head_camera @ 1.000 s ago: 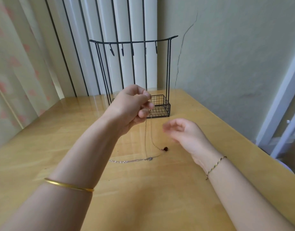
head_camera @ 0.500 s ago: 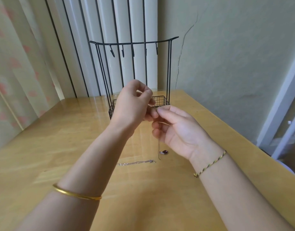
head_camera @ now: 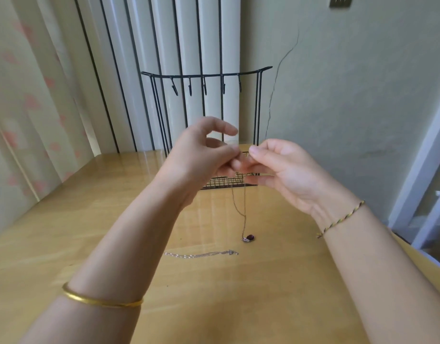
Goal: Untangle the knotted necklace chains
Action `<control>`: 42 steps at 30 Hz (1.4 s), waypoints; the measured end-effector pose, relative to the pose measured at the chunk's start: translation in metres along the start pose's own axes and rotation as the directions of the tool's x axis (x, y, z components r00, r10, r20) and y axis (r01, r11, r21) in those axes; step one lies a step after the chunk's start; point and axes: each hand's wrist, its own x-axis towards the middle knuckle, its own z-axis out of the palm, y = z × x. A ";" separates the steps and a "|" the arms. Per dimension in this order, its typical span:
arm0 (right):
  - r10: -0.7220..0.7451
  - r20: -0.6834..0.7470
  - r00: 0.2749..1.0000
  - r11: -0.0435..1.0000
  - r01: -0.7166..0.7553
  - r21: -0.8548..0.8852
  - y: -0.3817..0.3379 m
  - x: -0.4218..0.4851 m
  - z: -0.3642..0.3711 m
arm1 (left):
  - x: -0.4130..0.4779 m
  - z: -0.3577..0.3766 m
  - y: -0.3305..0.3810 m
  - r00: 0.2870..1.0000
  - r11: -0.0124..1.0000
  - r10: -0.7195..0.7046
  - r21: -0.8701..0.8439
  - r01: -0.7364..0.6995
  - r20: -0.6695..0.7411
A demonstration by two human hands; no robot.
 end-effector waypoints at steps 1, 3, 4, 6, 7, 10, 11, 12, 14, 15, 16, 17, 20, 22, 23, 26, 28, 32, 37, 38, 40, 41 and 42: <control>0.017 0.011 1.000 0.999 -0.017 0.048 0.000 0.001 0.001 | 0.000 0.001 0.000 1.000 0.998 0.026 0.064 -0.027 0.012; 0.039 0.024 0.999 0.991 -0.041 0.127 0.000 0.002 0.004 | -0.002 0.005 -0.002 0.995 0.973 0.100 0.205 -0.102 0.020; 0.043 0.025 0.999 0.987 -0.046 0.152 0.000 0.002 0.006 | -0.002 0.007 -0.002 0.991 0.958 0.131 0.256 -0.131 0.015; 0.051 0.035 0.998 0.978 -0.057 0.198 0.002 0.001 0.009 | -0.003 0.010 -0.003 0.984 0.930 0.178 0.328 -0.167 -0.004; 0.056 0.042 0.998 0.973 -0.064 0.222 0.002 0.001 0.010 | -0.004 0.011 -0.002 0.981 0.917 0.195 0.357 -0.178 -0.011; 0.071 0.044 0.997 0.957 -0.080 0.278 0.004 0.000 0.011 | -0.005 0.012 0.000 0.977 0.893 0.215 0.408 -0.193 -0.009; 0.073 0.041 0.996 0.954 -0.082 0.288 0.004 -0.001 0.011 | -0.006 0.012 0.001 0.976 0.890 0.217 0.411 -0.196 -0.006; 0.073 0.034 0.997 0.954 -0.080 0.291 0.003 -0.001 0.010 | -0.006 0.012 0.002 0.975 0.887 0.220 0.416 -0.198 -0.005; 0.062 0.010 0.998 0.954 -0.062 0.294 0.003 -0.001 0.011 | -0.006 0.013 0.002 0.974 0.878 0.225 0.437 -0.197 -0.013; 0.048 -0.005 0.999 0.954 -0.045 0.296 0.003 -0.001 0.010 | -0.006 0.013 0.001 0.973 0.876 0.229 0.441 -0.197 -0.018; 0.032 -0.021 0.999 0.956 -0.025 0.292 0.004 -0.001 0.010 | -0.006 0.014 0.001 0.972 0.876 0.233 0.439 -0.200 -0.021; 0.015 -0.036 0.999 0.959 -0.005 0.284 0.004 -0.001 0.010 | -0.007 0.014 0.000 0.970 0.875 0.241 0.437 -0.207 -0.023; -0.018 -0.049 0.999 0.964 0.030 0.264 0.004 -0.004 0.007 | -0.006 0.014 -0.001 0.972 0.897 0.229 0.398 -0.190 -0.051; -0.043 -0.041 0.998 0.975 0.051 0.215 0.003 -0.006 0.006 | -0.004 0.012 -0.004 0.979 0.929 0.188 0.338 -0.153 -0.074; -0.063 -0.046 0.997 0.983 0.070 0.169 0.004 -0.006 0.005 | -0.003 0.011 -0.005 0.983 0.943 0.163 0.306 -0.130 -0.083; -0.127 -0.094 0.987 0.989 0.134 0.066 0.003 -0.007 0.005 | -0.002 0.010 -0.009 0.996 0.988 0.051 0.151 -0.039 -0.080; -0.170 -0.130 0.977 0.984 0.175 0.023 0.002 -0.008 0.006 | -0.003 0.011 -0.010 0.998 0.999 -0.037 0.028 0.038 -0.044; -0.279 -0.162 0.947 0.958 0.262 -0.116 0.001 -0.008 0.009 | -0.004 0.009 -0.010 0.987 0.972 -0.159 -0.168 0.162 0.034; -0.351 -0.170 0.921 0.924 0.311 -0.221 0.001 -0.006 0.006 | -0.003 0.006 -0.008 0.972 0.918 -0.207 -0.320 0.234 0.114; -0.356 -0.166 0.920 0.920 0.313 -0.238 0.000 -0.005 0.006 | -0.003 0.005 -0.008 0.971 0.918 -0.209 -0.319 0.236 0.115; -0.360 -0.152 0.921 0.912 0.312 -0.268 0.000 -0.005 0.006 | -0.002 0.004 -0.008 0.971 0.925 -0.213 -0.297 0.235 0.105; -0.361 -0.147 0.921 0.908 0.312 -0.281 -0.001 -0.005 0.006 | -0.002 0.004 -0.008 0.972 0.930 -0.215 -0.284 0.234 0.097; -0.366 -0.148 0.919 0.903 0.312 -0.294 -0.001 -0.005 0.006 | -0.002 0.004 -0.007 0.973 0.934 -0.215 -0.275 0.230 0.086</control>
